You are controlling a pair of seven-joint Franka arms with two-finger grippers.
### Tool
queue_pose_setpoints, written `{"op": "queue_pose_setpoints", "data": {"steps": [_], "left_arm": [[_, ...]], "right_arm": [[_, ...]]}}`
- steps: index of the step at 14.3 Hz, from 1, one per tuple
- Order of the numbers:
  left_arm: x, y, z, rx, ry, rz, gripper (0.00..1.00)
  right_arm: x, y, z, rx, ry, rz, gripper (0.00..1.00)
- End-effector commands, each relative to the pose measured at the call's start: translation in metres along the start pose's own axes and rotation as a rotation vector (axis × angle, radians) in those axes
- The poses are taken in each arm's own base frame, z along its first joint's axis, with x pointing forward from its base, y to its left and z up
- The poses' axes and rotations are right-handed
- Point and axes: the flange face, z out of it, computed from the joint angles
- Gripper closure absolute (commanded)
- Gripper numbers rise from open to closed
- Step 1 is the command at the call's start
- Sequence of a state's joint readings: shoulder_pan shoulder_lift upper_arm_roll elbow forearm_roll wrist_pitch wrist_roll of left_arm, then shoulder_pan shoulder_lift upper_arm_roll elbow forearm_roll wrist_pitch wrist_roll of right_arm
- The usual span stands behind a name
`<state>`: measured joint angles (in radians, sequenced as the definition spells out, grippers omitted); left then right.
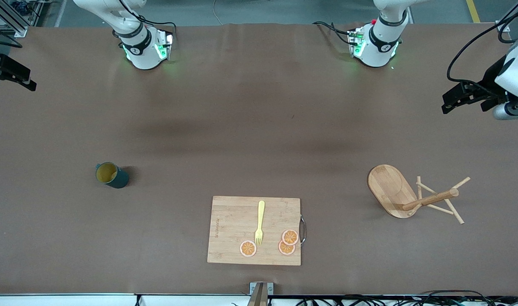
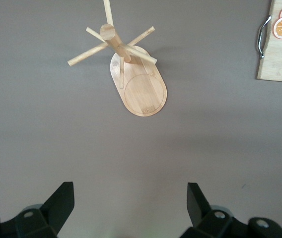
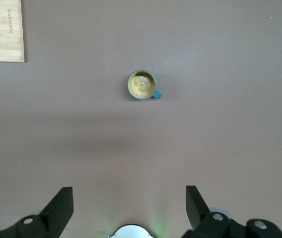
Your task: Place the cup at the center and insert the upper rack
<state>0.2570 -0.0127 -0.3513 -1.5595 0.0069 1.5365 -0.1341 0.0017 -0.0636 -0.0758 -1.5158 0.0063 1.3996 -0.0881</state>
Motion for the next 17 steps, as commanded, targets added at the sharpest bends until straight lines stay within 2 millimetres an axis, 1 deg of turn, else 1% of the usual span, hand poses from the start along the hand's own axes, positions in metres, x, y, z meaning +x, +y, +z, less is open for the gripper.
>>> {"op": "queue_pose_setpoints", "data": {"steps": [1,2,3,4,5,6,7,8,9,10,11,12,14,15,17], "left_arm": [[-0.002,-0.004,-0.005,0.014,0.013,0.002,0.00],[-0.001,-0.005,-0.005,0.010,0.018,0.000,0.00],[0.000,-0.006,-0.004,0.008,0.020,0.000,0.00],[0.001,-0.007,-0.003,0.007,0.022,-0.002,0.00],[0.002,-0.007,-0.003,0.008,0.023,-0.002,0.00],[0.002,-0.008,-0.002,0.009,0.022,-0.003,0.00],[0.002,-0.008,-0.002,0.009,0.022,-0.003,0.00],[0.001,-0.008,-0.004,0.009,0.026,-0.005,0.00],[0.001,-0.009,-0.005,0.009,0.028,-0.007,0.00],[0.001,-0.010,-0.006,0.007,0.029,-0.007,0.00],[0.001,-0.010,-0.005,0.006,0.027,-0.007,0.00],[0.001,-0.010,-0.005,0.006,0.027,-0.007,0.00],[0.000,-0.009,-0.006,0.007,0.027,-0.007,0.00],[-0.001,-0.009,-0.007,0.008,0.026,-0.005,0.00],[-0.001,-0.009,-0.007,0.005,0.024,-0.005,0.00]], "right_arm": [[0.023,0.012,0.016,-0.013,0.023,0.015,0.00],[0.044,0.018,0.038,-0.017,0.013,0.023,0.00],[0.059,0.027,0.057,-0.015,0.007,0.035,0.00],[0.072,0.037,0.071,-0.012,0.018,0.044,0.00],[0.087,0.040,0.096,-0.014,0.001,0.044,0.00],[0.094,0.040,0.113,-0.013,-0.021,0.043,0.00],[0.097,0.038,0.132,-0.009,-0.046,0.040,0.00],[0.101,0.039,0.158,-0.006,-0.055,0.043,0.00],[0.101,0.040,0.194,-0.001,-0.051,0.046,0.00],[0.100,0.041,0.223,0.009,-0.036,0.054,0.00],[0.094,0.045,0.257,0.047,-0.026,0.084,0.00],[0.088,0.047,0.282,0.067,-0.011,0.104,0.00],[0.087,0.048,0.322,0.053,0.028,0.096,0.00],[0.093,0.055,0.346,0.047,0.029,0.078,0.00],[0.101,0.069,0.382,0.033,0.050,0.057,0.00]]}}
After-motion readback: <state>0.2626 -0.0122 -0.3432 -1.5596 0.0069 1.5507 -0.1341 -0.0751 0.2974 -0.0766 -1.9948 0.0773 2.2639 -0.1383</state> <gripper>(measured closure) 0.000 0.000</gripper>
